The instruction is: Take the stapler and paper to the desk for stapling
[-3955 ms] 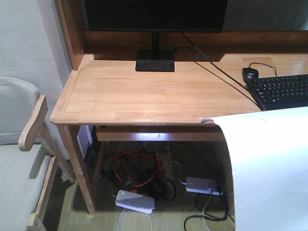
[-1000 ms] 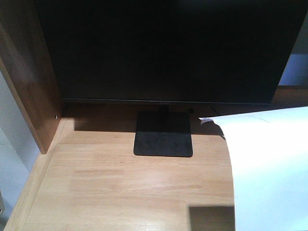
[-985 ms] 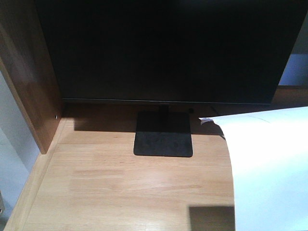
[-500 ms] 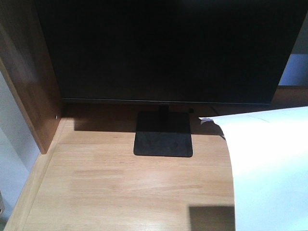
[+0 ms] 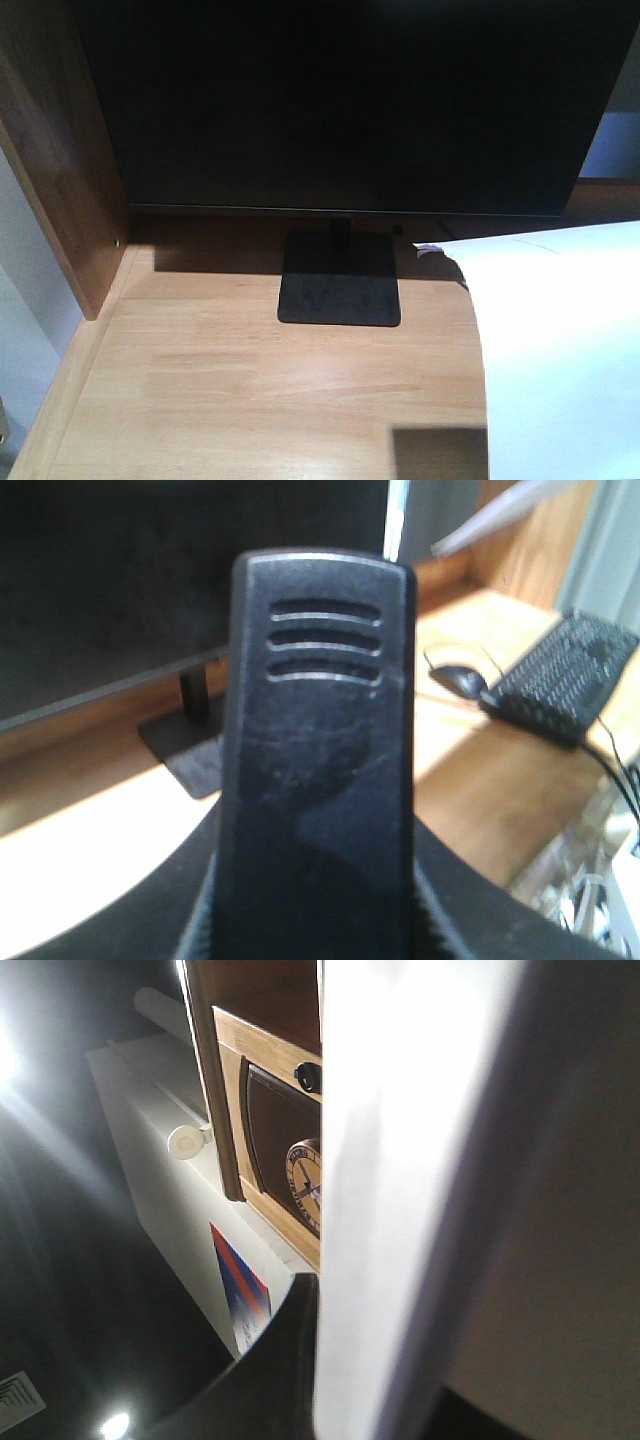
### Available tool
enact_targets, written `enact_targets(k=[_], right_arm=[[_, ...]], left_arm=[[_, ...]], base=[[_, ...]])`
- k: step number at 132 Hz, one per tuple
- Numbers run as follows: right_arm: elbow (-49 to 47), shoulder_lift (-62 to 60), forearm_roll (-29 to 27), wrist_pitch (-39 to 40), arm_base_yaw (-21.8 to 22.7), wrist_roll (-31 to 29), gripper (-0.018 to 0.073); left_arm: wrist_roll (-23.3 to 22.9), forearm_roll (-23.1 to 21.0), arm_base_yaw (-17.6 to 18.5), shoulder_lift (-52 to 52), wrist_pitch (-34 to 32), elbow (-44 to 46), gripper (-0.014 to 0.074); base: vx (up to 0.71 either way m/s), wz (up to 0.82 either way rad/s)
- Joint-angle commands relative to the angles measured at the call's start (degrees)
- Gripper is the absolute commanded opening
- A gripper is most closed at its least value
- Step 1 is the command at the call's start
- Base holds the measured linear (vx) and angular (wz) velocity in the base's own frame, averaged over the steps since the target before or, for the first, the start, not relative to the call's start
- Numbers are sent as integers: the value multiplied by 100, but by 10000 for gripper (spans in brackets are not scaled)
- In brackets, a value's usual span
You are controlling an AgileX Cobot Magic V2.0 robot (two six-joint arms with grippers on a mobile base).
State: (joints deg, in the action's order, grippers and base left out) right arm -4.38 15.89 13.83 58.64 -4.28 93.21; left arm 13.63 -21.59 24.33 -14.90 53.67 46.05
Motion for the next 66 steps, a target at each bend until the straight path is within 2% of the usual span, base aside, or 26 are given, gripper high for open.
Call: enact_targets(k=[1, 17, 27, 44, 50, 55, 59, 65, 66], right_arm=[[-151, 48, -16, 256, 44, -37, -6], [-151, 48, -16, 256, 44, -37, -6], [-151, 48, -16, 256, 44, -37, -6], [-151, 48, -16, 256, 44, -37, -6], [-151, 48, -16, 256, 44, -37, -6], [-151, 48, -16, 256, 44, -37, -6], [-151, 48, -16, 256, 44, -37, -6], [-151, 48, -16, 256, 44, -37, -6], [-151, 48, -16, 256, 44, -37, -6]], left_arm=[[4, -201, 9, -395, -855, 153, -6], [43, -292, 9, -1004, -990, 153, -6], [416, -559, 9, -1406, -1123, 153, -6], [1637, -1328, 9, -2136, -1414, 153, -6], [2145, -1603, 9, -2375, -1478, 153, -6], [2761, -1853, 9, -2610, -1496, 158, -6], [2934, -1974, 9, -2723, -1506, 158, -6], [3599, -2253, 3, -2965, -1510, 158, -6], [3599, -2291, 3, -2997, -1510, 158, -6]], base=[[0, 0], [0, 0], [0, 0], [0, 0], [0, 0], [0, 0], [0, 0], [0, 0], [0, 0]])
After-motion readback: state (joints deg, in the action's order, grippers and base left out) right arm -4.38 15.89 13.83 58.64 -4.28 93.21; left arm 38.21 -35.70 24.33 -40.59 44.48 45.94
